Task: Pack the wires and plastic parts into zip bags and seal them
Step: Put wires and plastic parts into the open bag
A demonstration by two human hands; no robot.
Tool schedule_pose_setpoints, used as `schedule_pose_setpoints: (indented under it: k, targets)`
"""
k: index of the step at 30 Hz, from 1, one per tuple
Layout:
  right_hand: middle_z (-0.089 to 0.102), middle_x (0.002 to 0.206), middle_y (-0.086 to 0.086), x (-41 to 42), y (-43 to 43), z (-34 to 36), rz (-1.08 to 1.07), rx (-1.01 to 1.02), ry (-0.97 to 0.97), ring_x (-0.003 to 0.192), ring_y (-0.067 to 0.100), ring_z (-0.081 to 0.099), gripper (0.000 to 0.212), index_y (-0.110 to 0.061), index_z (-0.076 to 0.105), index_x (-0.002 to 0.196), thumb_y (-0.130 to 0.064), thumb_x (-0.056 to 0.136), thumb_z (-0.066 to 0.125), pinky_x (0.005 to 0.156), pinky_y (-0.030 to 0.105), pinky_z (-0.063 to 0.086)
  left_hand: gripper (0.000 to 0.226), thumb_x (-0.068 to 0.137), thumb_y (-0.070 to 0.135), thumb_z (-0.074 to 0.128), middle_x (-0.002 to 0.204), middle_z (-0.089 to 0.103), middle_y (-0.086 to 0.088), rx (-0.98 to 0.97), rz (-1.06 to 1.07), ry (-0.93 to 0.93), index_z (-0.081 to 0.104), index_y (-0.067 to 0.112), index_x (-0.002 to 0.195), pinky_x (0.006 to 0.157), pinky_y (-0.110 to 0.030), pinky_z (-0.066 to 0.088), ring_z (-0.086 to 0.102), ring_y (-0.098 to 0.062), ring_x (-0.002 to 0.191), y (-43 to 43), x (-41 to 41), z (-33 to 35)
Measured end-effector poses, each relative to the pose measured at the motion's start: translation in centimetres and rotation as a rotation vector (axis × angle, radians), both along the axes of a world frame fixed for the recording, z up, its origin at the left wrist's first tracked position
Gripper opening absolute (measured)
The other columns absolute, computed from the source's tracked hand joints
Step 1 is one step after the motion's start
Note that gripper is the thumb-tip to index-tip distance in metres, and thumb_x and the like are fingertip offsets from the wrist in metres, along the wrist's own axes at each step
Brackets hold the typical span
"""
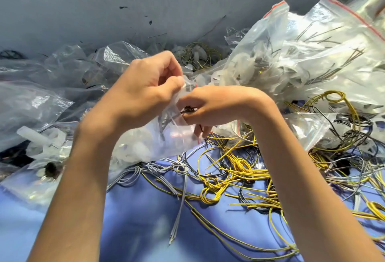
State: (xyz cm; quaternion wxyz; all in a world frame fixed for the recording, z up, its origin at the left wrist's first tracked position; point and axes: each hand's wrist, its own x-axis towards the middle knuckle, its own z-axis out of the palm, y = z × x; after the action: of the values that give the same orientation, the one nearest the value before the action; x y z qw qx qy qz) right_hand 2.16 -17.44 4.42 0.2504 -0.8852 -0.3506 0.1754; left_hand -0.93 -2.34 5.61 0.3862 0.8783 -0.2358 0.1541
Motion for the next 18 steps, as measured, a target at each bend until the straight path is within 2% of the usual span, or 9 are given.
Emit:
schedule_pose_setpoints:
  k: [2,4,6,8,10,12,13,15,18]
  targets:
    - [0.072,0.076,0.010,0.02,-0.02,0.06,0.008,-0.003,-0.022,0.056,0.003,0.066,0.015,-0.007,0.058,0.095,-0.020,0.096,0.052,0.050,0.013,0.047,0.008,0.078,0.024,0.048,0.063,0.053,0.001,0.017,-0.015,0.011,0.050,0.019,0.072,0.057,-0.027,0.037,0.042,-0.008,0.056,-0.19,-0.03,-0.01]
    - [0.070,0.081,0.009,-0.25,-0.06,0.26,0.034,0.129,0.033,0.060,0.003,0.066,0.007,-0.014,0.058,0.091,-0.014,0.095,0.053,0.055,0.014,0.051,0.007,0.078,0.023,0.048,0.063,0.053,0.003,0.008,-0.027,0.008,0.050,0.019,0.073,0.056,-0.025,0.037,0.043,-0.007,0.057,-0.31,-0.12,0.09]
    - [0.065,0.098,0.010,-0.48,0.01,0.26,0.050,0.251,0.154,0.080,0.011,0.070,0.011,-0.015,0.056,0.099,-0.007,0.097,0.048,0.070,0.023,0.058,0.006,0.079,0.021,0.047,0.063,0.052,0.003,-0.013,-0.040,-0.006,0.049,0.020,0.073,0.055,-0.023,0.036,0.042,-0.007,0.057,-0.34,-0.25,0.23]
    - [0.060,0.106,0.001,-0.66,0.21,0.00,0.055,0.215,0.215,0.094,0.022,0.069,0.019,-0.019,0.051,0.110,-0.008,0.101,0.039,0.075,0.027,0.059,0.006,0.079,0.020,0.048,0.062,0.051,0.001,-0.029,-0.048,-0.013,0.048,0.019,0.073,0.054,-0.024,0.035,0.042,-0.009,0.057,-0.38,-0.38,0.29]
    - [0.059,0.100,-0.007,-0.67,0.26,-0.12,0.049,0.046,0.186,0.083,0.023,0.071,0.021,-0.029,0.044,0.117,-0.017,0.103,0.033,0.060,0.021,0.057,0.007,0.079,0.021,0.048,0.061,0.051,0.002,-0.041,-0.056,-0.010,0.048,0.018,0.073,0.054,-0.025,0.035,0.041,-0.011,0.056,-0.42,-0.45,0.27]
    - [0.069,0.095,0.001,-0.57,0.32,-0.06,0.071,-0.077,0.079,0.063,0.017,0.070,0.021,-0.030,0.043,0.121,-0.022,0.102,0.035,0.051,0.017,0.048,0.007,0.080,0.022,0.048,0.060,0.051,0.004,-0.049,-0.062,-0.006,0.049,0.019,0.073,0.054,-0.023,0.035,0.041,-0.009,0.056,-0.46,-0.47,0.27]
    - [0.072,0.088,0.003,-0.60,0.31,-0.10,0.080,-0.039,0.059,0.056,0.013,0.068,0.014,-0.031,0.047,0.110,-0.022,0.101,0.041,0.051,0.016,0.046,0.007,0.080,0.023,0.048,0.060,0.051,0.005,-0.047,-0.064,-0.005,0.049,0.020,0.073,0.054,-0.023,0.035,0.041,-0.008,0.056,-0.52,-0.47,0.29]
    - [0.069,0.074,-0.002,-0.73,0.29,0.03,0.067,0.109,0.059,0.056,0.010,0.066,0.017,-0.032,0.050,0.088,-0.017,0.096,0.052,0.055,0.016,0.048,0.008,0.080,0.024,0.048,0.062,0.052,0.005,-0.035,-0.067,-0.004,0.049,0.020,0.073,0.056,-0.024,0.036,0.042,-0.009,0.058,-0.64,-0.49,0.35]
    - [0.064,0.072,-0.012,-0.63,0.29,0.25,0.087,0.129,0.004,0.064,-0.002,0.062,0.003,-0.018,0.057,0.096,-0.016,0.093,0.056,0.060,0.011,0.046,0.007,0.080,0.024,0.048,0.062,0.053,0.005,-0.037,-0.069,-0.005,0.049,0.021,0.073,0.057,-0.026,0.037,0.044,-0.011,0.059,-0.60,-0.55,0.41]
